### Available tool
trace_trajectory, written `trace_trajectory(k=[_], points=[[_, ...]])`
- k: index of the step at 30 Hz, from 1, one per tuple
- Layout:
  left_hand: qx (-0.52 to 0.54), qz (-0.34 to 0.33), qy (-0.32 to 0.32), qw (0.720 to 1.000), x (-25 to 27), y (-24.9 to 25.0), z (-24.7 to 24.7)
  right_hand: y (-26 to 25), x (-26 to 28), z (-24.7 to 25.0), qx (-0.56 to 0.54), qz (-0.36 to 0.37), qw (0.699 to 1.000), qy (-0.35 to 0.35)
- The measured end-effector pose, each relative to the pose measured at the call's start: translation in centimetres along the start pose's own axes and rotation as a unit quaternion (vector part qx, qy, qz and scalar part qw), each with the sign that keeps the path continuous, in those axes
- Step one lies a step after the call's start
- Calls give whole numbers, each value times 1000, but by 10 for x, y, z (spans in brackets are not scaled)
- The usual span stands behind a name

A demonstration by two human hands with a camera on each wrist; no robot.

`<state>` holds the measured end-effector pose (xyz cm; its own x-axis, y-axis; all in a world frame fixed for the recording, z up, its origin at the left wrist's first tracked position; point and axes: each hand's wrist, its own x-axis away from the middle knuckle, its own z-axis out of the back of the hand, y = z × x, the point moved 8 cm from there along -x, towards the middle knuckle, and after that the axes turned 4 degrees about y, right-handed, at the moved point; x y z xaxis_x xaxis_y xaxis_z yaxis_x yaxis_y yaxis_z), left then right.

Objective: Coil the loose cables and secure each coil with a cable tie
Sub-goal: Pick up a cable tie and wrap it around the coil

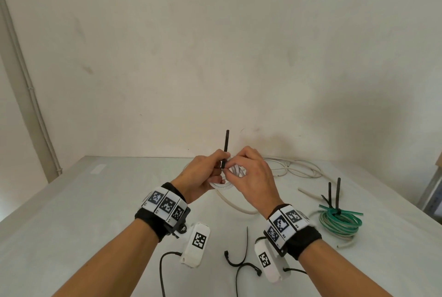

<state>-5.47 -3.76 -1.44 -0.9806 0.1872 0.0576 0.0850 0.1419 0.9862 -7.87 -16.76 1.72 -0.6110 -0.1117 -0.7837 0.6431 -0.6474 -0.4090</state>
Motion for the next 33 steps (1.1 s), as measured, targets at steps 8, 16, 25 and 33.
trace_trajectory(k=[8,16,25,33], points=[[16,-33,3,999,3,5,2,22,7,-11,-333,-317,888,-30],[-28,-54,-58,996,11,2,-10,21,11,-27,-359,-479,781,-180],[-34,3,-80,996,8,-16,-8,23,16,-27,-408,-465,766,-175],[-75,-36,-3,997,3,-7,-8,28,14,-28,-452,-460,762,-58]])
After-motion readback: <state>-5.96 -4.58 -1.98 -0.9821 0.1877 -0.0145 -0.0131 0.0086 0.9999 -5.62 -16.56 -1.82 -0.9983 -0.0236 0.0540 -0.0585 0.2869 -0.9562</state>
